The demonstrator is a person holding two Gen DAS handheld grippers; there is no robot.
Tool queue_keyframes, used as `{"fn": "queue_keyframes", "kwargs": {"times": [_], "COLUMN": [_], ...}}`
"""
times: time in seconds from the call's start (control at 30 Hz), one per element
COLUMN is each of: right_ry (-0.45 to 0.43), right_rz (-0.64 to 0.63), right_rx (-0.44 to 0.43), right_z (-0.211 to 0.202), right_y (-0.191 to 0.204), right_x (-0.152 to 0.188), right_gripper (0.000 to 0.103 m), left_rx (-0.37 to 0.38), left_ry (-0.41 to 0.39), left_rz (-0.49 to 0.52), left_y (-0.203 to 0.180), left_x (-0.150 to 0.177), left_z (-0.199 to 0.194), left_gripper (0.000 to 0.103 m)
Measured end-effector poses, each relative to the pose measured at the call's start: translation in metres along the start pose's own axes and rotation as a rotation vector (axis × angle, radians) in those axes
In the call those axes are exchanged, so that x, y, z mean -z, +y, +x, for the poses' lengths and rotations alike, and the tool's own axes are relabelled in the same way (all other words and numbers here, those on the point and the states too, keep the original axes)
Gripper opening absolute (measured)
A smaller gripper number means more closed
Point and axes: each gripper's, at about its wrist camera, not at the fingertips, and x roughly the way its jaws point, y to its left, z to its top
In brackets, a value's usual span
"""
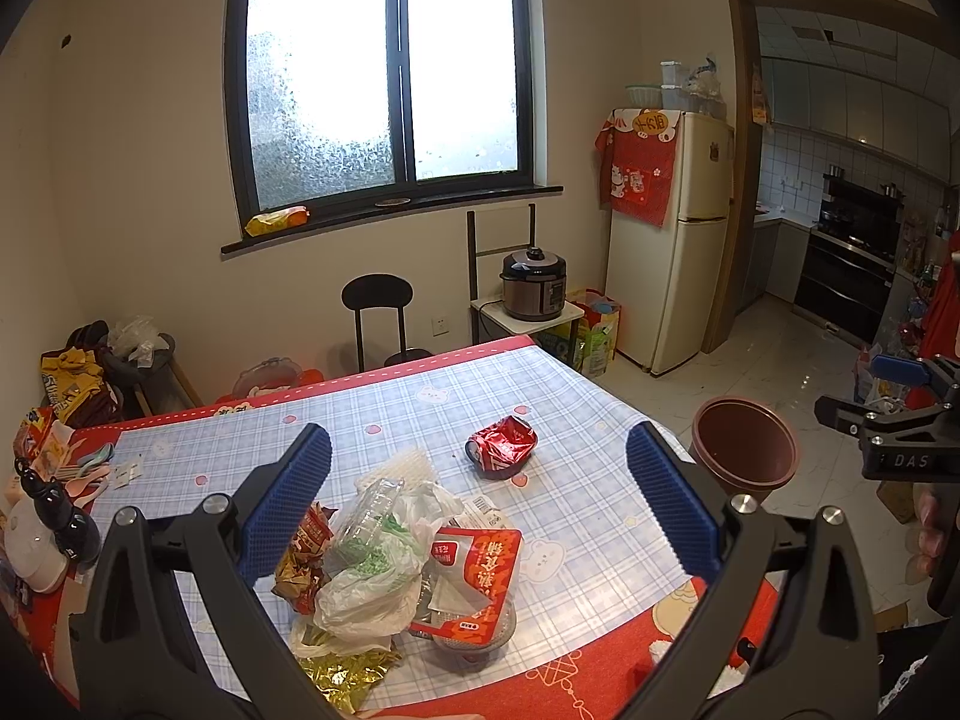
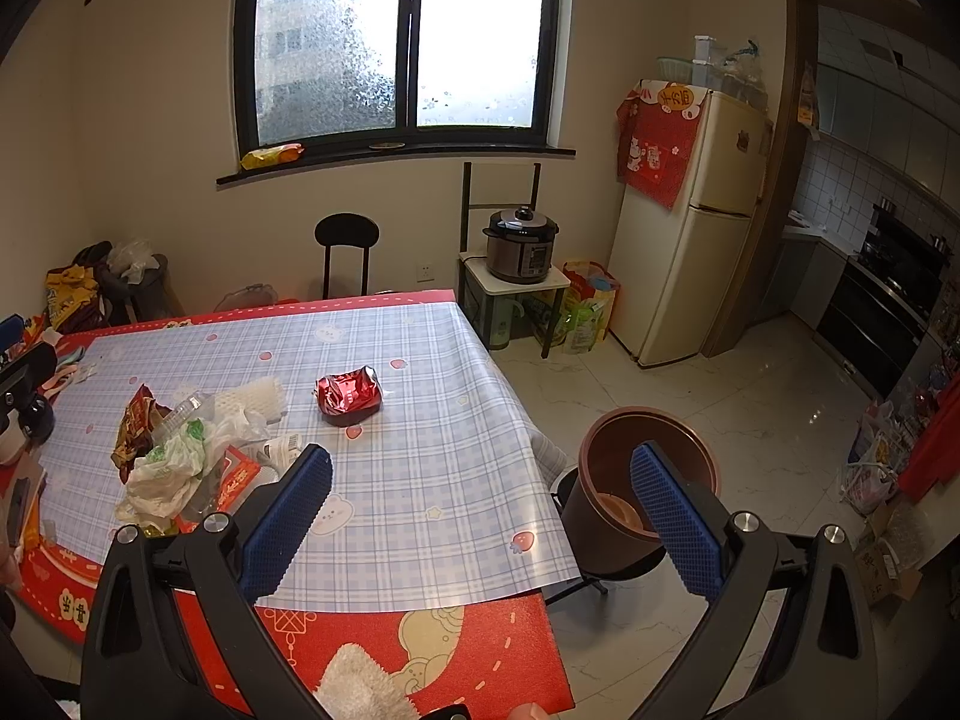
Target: Collect trash
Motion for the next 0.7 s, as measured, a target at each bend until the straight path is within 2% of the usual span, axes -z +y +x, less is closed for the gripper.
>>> {"fn": "queue_keyframes", "kwargs": {"times": [0.57, 0.7], "right_ry": [0.002, 0.003], "right_rz": [0.002, 0.0], "right_rx": [-0.001, -0.005], "right_z": [0.001, 0.004], "right_y": [-0.003, 0.007], "right_x": [-0.004, 0.008], "right_gripper": [0.098, 0.098], "left_rx": [-0.003, -0.008], "left_ry": [0.002, 0.003], "left_rz": [-0.003, -0.005], "left_y": [0.002, 0.003], "left_x": [-0.001, -0.002], "left_z": [-0.005, -0.007], "left_gripper": [0.097, 0.097]}}
